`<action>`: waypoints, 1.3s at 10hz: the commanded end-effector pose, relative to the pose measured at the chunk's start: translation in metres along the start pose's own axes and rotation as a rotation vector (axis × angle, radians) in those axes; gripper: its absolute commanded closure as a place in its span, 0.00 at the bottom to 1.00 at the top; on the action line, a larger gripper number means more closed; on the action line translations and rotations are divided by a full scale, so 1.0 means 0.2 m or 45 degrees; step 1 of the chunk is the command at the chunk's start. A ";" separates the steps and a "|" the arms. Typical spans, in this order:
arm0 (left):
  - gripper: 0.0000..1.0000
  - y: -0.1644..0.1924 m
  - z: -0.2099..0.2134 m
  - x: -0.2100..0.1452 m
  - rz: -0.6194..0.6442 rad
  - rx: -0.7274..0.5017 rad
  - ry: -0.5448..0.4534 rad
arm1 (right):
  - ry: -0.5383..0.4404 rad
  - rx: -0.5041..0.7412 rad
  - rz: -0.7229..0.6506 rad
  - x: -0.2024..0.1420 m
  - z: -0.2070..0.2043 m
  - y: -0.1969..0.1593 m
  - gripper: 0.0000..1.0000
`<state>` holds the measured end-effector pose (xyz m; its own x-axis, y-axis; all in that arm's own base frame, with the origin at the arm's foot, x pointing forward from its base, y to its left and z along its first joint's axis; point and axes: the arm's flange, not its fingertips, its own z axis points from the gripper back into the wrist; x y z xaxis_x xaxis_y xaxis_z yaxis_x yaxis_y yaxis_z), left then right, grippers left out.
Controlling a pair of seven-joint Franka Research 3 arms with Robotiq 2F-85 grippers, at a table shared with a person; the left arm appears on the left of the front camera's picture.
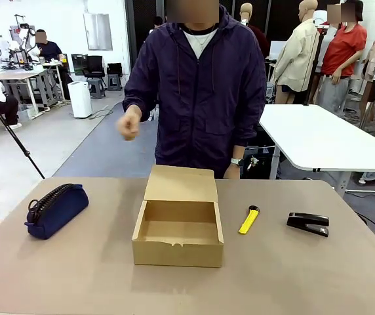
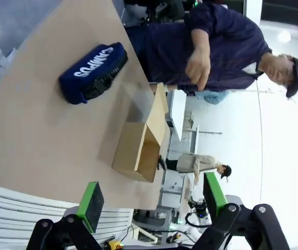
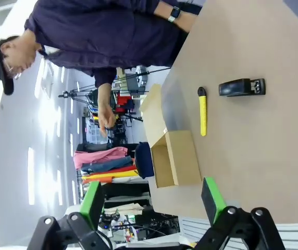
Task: Pack the items into the box.
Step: Pick up the item indicated by the person and place it inside the Mailer Box.
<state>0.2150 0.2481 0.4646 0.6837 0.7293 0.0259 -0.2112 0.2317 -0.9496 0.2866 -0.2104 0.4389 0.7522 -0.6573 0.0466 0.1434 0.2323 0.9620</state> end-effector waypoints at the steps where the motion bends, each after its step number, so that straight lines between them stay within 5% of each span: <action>1: 0.00 -0.06 0.01 -0.04 -0.056 -0.031 0.013 | 0.008 0.020 0.031 -0.02 0.01 0.05 0.00; 9: 0.00 -0.06 0.02 -0.04 -0.036 0.001 0.017 | 0.008 0.020 0.031 -0.02 0.01 0.05 0.00; 13: 0.00 -0.66 -0.92 0.10 -0.585 0.864 0.299 | 0.008 0.020 0.031 -0.02 0.01 0.05 0.00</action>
<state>0.3431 0.1193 0.5344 0.8376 0.5002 0.2198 -0.2239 0.6812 -0.6970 0.2840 -0.2062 0.4465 0.7607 -0.6462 0.0616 0.1310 0.2459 0.9604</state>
